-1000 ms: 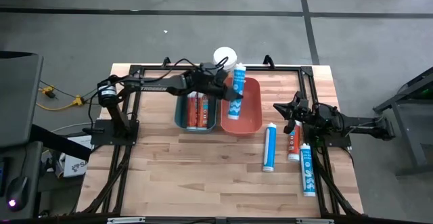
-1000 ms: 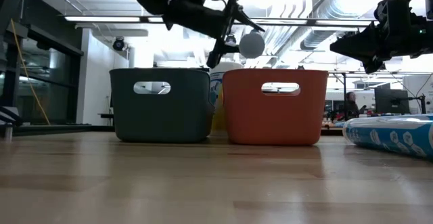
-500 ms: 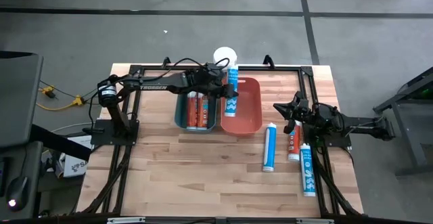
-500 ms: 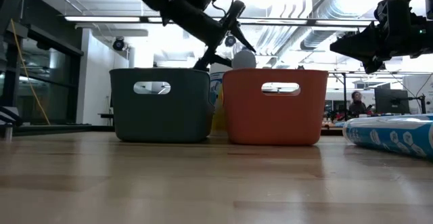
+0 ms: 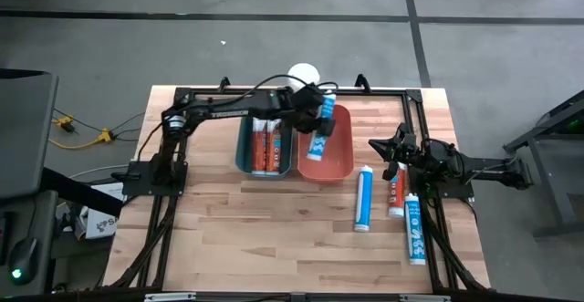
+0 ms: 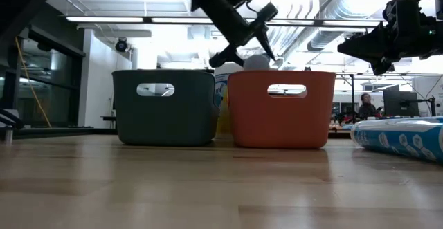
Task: Pick & place silicon tubes, Sealant and Lysol wipes
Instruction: Put the bottom left blue sealant into the orange bin
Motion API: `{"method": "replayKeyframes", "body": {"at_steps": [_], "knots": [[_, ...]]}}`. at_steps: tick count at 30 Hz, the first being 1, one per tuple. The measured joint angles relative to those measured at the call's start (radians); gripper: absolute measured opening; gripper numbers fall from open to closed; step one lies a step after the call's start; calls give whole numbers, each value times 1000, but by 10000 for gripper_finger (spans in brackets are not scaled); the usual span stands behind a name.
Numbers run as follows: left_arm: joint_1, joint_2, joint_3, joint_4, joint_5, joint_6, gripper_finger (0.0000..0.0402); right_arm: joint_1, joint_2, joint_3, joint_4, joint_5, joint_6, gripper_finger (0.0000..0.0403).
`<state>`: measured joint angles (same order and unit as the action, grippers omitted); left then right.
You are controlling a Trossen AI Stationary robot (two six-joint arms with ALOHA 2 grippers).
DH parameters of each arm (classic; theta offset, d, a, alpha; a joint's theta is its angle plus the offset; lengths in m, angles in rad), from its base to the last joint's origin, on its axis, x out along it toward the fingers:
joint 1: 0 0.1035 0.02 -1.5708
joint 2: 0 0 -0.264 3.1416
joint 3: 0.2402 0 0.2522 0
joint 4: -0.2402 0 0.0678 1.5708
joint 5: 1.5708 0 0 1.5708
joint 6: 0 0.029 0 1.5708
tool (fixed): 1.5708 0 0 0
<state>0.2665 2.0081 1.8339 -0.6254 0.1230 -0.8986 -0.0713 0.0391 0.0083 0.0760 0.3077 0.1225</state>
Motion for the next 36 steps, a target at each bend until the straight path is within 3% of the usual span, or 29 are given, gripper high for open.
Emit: {"method": "replayKeyframes", "body": {"at_steps": [13,20,33,36], "knots": [[-7,33,51,-175,-60,-84,193,0,0,0,0,0,0,12],[-19,61,52,-131,-81,-129,193,0,0,0,0,0,0,12],[-18,97,50,-109,-29,-154,194,0,0,0,0,0,0,12],[-18,97,50,-108,-24,-142,239,0,0,0,0,0,0,12]]}}
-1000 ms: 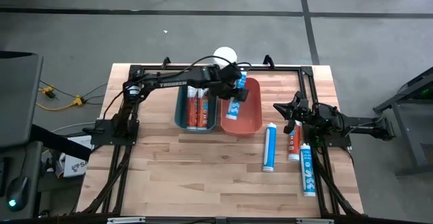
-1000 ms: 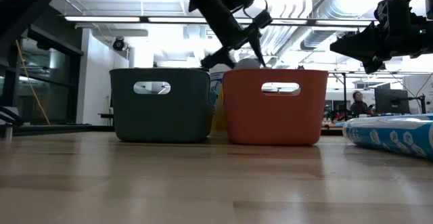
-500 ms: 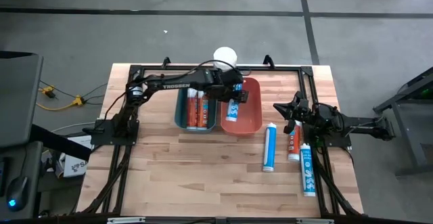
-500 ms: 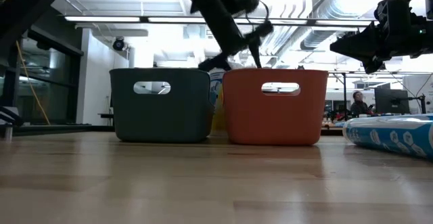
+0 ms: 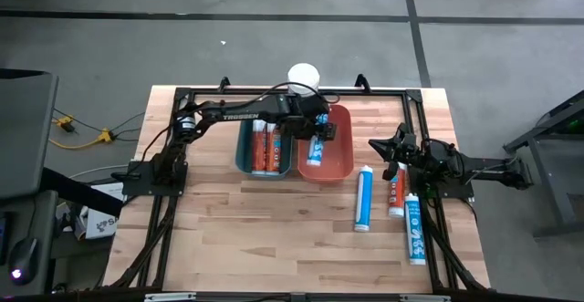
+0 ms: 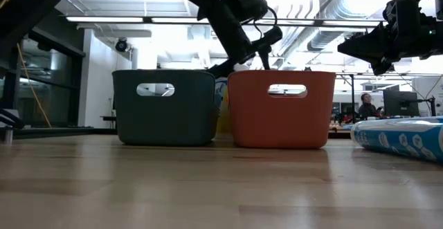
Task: Pick & place silicon tubes, Sealant and Lysol wipes
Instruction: Put the bottom left blue sealant into the orange bin, then put the top blue sealant into the orange bin
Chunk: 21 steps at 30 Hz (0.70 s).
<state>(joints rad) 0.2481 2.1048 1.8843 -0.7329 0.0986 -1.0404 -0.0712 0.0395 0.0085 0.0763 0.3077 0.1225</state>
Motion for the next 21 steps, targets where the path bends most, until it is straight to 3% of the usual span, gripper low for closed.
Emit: {"method": "replayKeyframes", "body": {"at_steps": [4,10,16,21], "knots": [[0,-1,0,5,3,12,284,0,0,0,0,0,0,12],[-1,-2,0,16,4,18,277,0,0,0,0,0,0,12],[-18,-2,0,31,-11,72,218,0,0,0,0,0,0,12],[-42,-16,-1,-8,-5,211,122,0,0,0,0,0,0,12]]}}
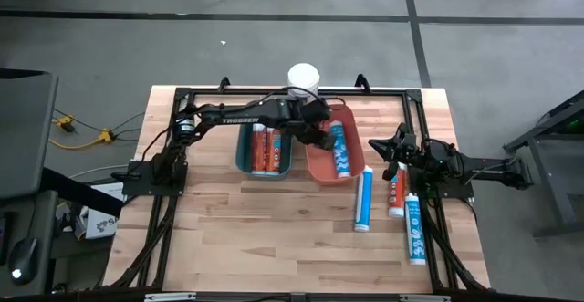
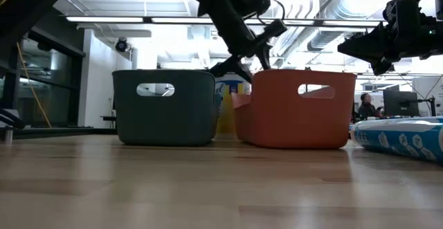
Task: Pick & place silicon tubes, Sealant and Lysol wipes
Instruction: Put the top blue sealant into the orange bin
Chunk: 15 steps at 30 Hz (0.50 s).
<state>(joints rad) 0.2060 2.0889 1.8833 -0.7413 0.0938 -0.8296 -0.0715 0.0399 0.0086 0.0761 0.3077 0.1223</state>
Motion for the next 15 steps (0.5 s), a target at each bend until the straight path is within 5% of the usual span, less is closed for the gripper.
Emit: {"method": "replayKeyframes", "body": {"at_steps": [5,15], "knots": [[-43,-44,2,-48,-27,195,13,0,0,0,0,0,0,12],[-97,-76,-46,-21,-97,381,1,0,0,0,0,0,0,12]]}}
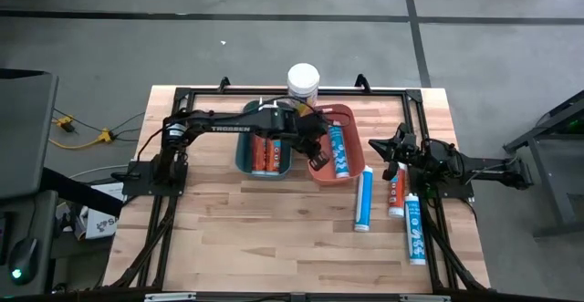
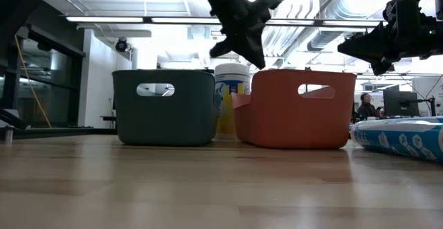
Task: Pick & place silicon tubes, Sealant and Lysol wipes
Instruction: Put the top blue sealant into the orange bin
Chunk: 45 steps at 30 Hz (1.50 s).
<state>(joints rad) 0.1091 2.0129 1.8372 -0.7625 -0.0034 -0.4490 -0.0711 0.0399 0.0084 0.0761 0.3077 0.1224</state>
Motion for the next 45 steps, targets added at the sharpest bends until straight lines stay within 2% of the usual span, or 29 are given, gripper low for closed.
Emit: {"method": "replayKeyframes", "body": {"at_steps": [4,6,8,11,14,18,22,27,39,45], "knots": [[-6,-52,-161,160,66,47,0,0,0,0,0,0,0,12],[-18,-89,-236,308,78,60,0,0,0,0,0,0,0,12],[-25,-162,-344,324,75,66,0,0,1,0,0,0,0,12],[-47,-233,-461,455,29,98,0,0,2,0,1,-1,0,12],[-74,-352,-608,480,-11,111,0,0,6,0,1,-2,0,12],[-115,-505,-810,623,-78,148,0,0,6,0,1,-1,0,12],[-131,-640,-1002,840,-86,175,0,0,7,0,1,-1,0,12],[-128,-806,-1191,982,-87,221,0,0,7,0,1,0,0,12],[-129,-1198,-1438,900,-82,393,0,0,19,0,2,0,0,12],[-129,-1411,-1484,719,-86,393,0,0,19,0,2,0,0,12]]}}
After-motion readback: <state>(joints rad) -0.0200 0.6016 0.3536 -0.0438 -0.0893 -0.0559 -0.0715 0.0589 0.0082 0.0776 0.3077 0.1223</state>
